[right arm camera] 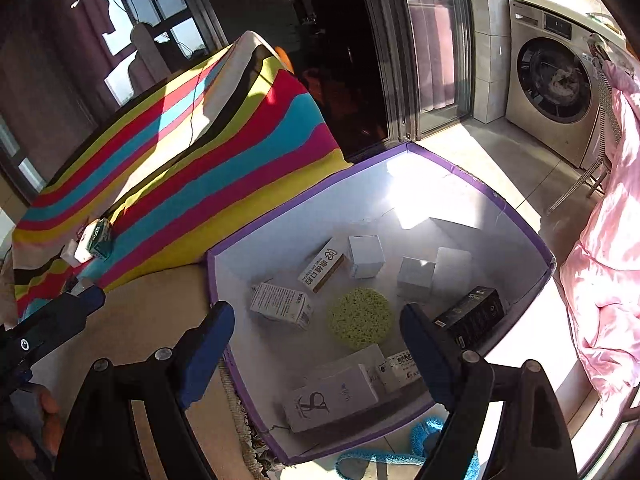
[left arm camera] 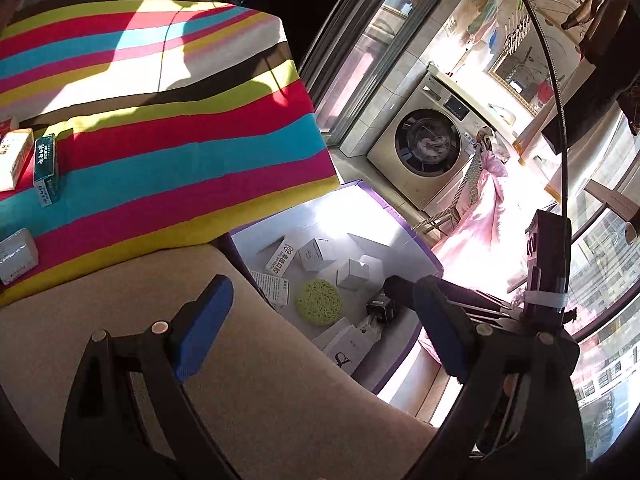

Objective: Organize objects
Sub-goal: 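Open the left tool to drop the leaflet box while the right tool releases the barcode box, then move the left tool to the rainbow strap roll and close on it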

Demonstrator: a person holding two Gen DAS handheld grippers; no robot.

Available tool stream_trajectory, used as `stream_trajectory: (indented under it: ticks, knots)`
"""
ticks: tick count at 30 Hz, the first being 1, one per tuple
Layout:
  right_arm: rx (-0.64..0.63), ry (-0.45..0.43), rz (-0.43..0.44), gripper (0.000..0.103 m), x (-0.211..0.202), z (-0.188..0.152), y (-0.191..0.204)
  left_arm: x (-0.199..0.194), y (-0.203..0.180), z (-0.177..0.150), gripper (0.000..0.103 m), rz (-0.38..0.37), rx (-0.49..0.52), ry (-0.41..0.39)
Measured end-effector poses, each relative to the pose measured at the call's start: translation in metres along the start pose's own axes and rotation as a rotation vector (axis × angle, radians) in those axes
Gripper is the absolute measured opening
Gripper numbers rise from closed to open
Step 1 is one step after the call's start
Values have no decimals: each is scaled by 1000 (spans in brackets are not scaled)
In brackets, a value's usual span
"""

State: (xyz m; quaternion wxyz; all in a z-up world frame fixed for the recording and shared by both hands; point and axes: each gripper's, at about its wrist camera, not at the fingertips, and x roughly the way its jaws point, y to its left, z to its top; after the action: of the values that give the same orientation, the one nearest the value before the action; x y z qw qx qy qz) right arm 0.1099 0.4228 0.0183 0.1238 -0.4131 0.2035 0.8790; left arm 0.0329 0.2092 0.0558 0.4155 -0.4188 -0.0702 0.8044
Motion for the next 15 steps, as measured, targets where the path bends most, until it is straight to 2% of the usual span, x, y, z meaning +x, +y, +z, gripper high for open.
stream_trajectory:
  ticks: [5,11,15]
  knots:
    - [-62,-1,78,86,2,-4,42,-34,18,-11,93,78,15,-56]
    - [-148,24,153,86,12,-7,92,-82,60,-23,92,154,-61,-118]
    - [-216,49,178,86,20,-9,124,-109,87,-30,90,248,-93,-144]
